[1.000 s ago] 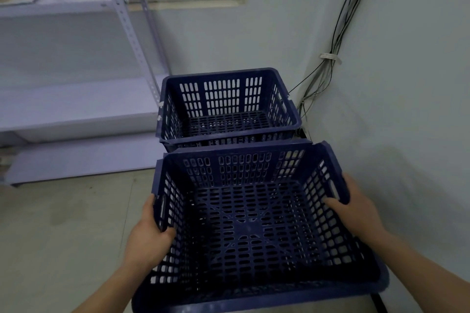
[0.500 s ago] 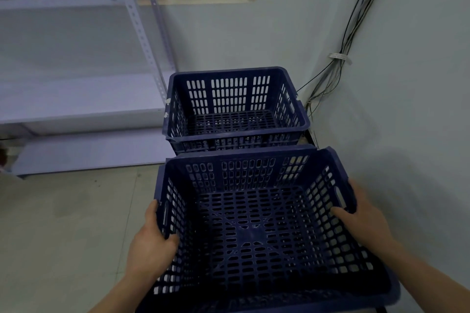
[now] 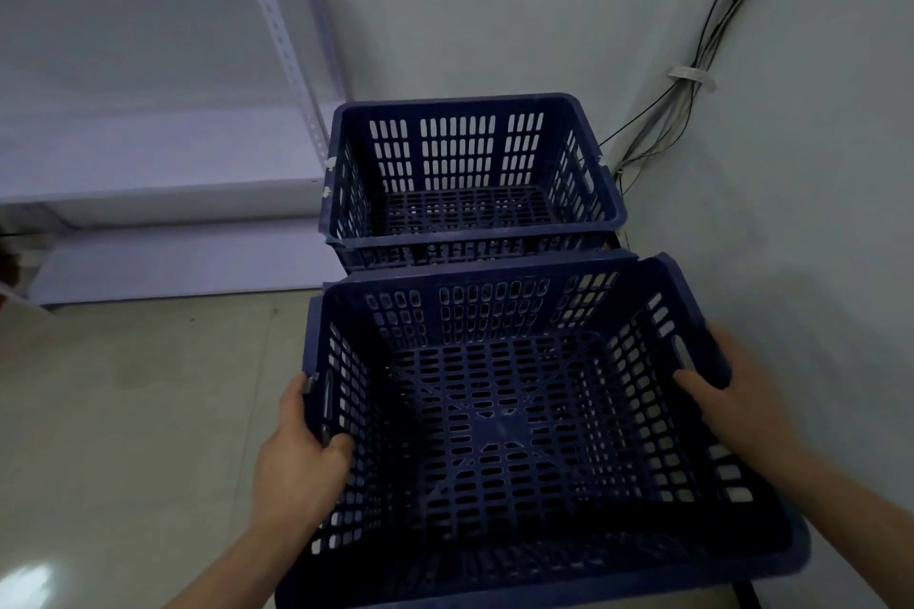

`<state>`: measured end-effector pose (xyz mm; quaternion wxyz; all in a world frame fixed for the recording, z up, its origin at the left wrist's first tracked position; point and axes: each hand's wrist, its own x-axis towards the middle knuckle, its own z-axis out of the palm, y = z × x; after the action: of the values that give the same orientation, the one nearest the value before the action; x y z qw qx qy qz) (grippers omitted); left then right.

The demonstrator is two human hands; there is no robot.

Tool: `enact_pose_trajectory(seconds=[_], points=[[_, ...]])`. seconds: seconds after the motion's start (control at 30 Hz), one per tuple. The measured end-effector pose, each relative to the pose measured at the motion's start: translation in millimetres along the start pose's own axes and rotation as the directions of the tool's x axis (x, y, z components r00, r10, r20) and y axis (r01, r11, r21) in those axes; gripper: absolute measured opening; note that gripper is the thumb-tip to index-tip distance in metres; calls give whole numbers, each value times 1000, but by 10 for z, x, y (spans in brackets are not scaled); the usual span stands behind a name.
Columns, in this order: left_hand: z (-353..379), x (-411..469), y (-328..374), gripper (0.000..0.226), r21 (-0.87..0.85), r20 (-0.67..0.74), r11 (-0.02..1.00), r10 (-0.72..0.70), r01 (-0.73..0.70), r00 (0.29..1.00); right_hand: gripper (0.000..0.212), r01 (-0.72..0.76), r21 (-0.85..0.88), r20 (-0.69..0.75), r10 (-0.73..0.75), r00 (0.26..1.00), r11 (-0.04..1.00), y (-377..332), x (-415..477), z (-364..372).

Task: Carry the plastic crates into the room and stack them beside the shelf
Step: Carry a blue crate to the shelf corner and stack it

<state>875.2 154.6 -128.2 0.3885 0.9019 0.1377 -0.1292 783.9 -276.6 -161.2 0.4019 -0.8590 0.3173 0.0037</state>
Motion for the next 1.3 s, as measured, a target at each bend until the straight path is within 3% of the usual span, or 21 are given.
enact_pose_trajectory(seconds=[0.53, 1.1, 1.3], points=[[7, 50, 72, 81, 34, -6, 999, -7, 8, 1000, 66, -19, 2, -70, 20, 997, 1000, -24, 10, 92], [53, 75, 62, 88, 106, 8, 994, 2, -3, 1000, 82, -30, 44, -18, 30, 999, 999, 40, 71, 95], [22, -21, 62, 82, 18, -1, 1000, 7, -7, 1000, 79, 19, 36, -63, -17, 998, 999, 54, 53, 42]])
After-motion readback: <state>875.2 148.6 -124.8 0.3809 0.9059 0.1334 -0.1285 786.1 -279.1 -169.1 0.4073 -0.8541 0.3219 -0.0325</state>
